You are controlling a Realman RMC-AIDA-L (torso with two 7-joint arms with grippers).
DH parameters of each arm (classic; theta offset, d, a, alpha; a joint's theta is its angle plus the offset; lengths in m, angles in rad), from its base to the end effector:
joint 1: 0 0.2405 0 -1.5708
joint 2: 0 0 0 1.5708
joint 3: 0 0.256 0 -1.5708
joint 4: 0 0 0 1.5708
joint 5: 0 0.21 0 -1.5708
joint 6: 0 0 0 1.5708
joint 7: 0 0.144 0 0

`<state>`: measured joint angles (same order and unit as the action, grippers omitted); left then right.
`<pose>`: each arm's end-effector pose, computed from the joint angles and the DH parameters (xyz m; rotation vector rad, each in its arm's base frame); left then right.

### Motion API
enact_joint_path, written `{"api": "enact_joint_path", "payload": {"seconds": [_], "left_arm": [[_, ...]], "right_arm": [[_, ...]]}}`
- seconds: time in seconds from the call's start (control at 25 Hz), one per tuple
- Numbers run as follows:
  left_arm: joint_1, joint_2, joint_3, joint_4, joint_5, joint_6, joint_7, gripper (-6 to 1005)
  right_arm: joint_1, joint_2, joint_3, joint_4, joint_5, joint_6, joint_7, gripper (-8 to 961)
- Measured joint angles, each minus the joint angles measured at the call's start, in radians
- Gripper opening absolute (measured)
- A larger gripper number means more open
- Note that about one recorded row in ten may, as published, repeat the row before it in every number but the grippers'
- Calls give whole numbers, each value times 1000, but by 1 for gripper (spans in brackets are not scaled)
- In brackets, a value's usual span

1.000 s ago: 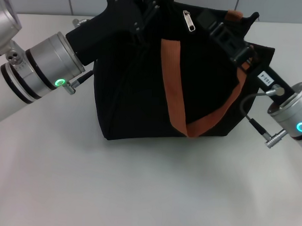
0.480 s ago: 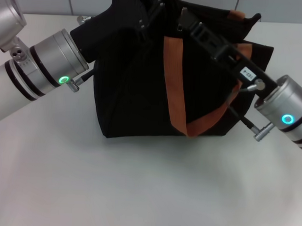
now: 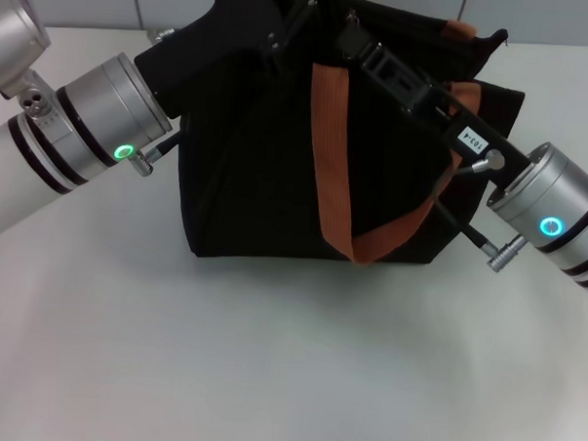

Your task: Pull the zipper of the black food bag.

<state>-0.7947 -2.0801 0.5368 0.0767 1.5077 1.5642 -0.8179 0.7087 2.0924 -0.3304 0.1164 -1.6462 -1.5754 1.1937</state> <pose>-0.1697 0.3676 -0.0318 -2.3001 -0.3045 -1.4001 0.1934 0.3297 -0.0592 -2.1560 1.0973 1.6835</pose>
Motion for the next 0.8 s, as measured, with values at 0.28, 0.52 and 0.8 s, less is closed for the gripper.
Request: {"api": "enact_joint_path", "payload": {"seconds": [0.28,0.52,0.8], "left_arm": [[-1,-1,-4,0,-1,-6,0,63],[-3,-1,-9,-1,-1,-5,0,66],[-3,-2,-9,-11,-2,2,0,68]], "right_arm": [[6,0,3,-3,0,3,0,413],[13,0,3,-4,0,10,-11,276],[28,-3,-9,-6,1,32,-3,99]]}}
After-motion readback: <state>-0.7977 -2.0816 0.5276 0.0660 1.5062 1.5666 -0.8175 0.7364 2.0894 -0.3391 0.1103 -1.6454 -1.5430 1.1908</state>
